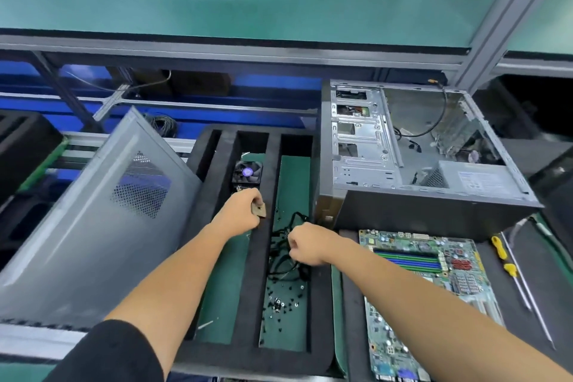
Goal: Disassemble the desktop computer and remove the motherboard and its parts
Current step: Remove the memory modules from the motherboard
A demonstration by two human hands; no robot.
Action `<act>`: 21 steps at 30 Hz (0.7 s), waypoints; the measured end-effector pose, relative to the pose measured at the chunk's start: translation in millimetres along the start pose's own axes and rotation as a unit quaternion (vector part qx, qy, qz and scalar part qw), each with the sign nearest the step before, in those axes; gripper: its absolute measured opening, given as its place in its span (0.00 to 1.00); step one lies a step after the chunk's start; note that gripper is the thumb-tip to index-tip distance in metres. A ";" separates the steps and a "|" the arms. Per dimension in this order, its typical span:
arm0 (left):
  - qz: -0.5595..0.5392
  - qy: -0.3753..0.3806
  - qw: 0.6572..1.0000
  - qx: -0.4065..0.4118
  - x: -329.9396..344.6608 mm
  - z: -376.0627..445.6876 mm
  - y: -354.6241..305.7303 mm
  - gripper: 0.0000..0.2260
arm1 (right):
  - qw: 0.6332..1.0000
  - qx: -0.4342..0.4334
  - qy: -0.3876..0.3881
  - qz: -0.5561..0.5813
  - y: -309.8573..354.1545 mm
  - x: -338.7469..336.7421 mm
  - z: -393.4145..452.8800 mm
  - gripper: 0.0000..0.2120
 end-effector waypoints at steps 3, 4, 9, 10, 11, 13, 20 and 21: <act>0.012 0.008 1.000 -0.001 4.5 0.6 9.3 0.18 | 1.000 0.000 0.004 0.001 3.1 1.6 1.3 0.11; 0.016 0.005 1.000 0.000 5.8 1.8 11.0 0.19 | 1.000 -0.001 0.004 0.001 4.2 1.9 1.3 0.11; -0.003 0.004 1.000 -0.007 14.2 7.9 11.3 0.19 | 1.000 0.005 0.007 -0.007 6.8 1.9 -1.3 0.12; -0.008 0.007 1.000 -0.007 16.2 8.6 9.9 0.19 | 1.000 0.005 0.009 -0.010 6.4 1.8 -2.1 0.12; -0.012 0.008 1.000 -0.006 18.1 9.3 8.7 0.18 | 1.000 0.005 0.011 -0.014 5.3 1.8 -2.5 0.12; -0.017 0.008 1.000 -0.006 21.1 11.1 6.6 0.18 | 1.000 0.006 0.010 -0.016 1.4 1.6 -4.0 0.11; 0.034 0.012 0.999 -0.009 16.0 14.4 -2.7 0.19 | 1.000 0.008 0.002 -0.003 -6.6 -0.9 -15.3 0.10; 0.043 0.014 0.999 -0.014 15.0 14.1 -5.6 0.19 | 1.000 0.005 -0.001 0.000 -7.1 -1.3 -17.5 0.11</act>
Point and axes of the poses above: each hand's wrist, its own z-axis towards the middle knuckle, its own x-axis out of the palm, y = z × x, the point moved 1 cm from there along z, towards the middle knuckle, and after that the axes turned 13 degrees about z, right-handed, at the moved point
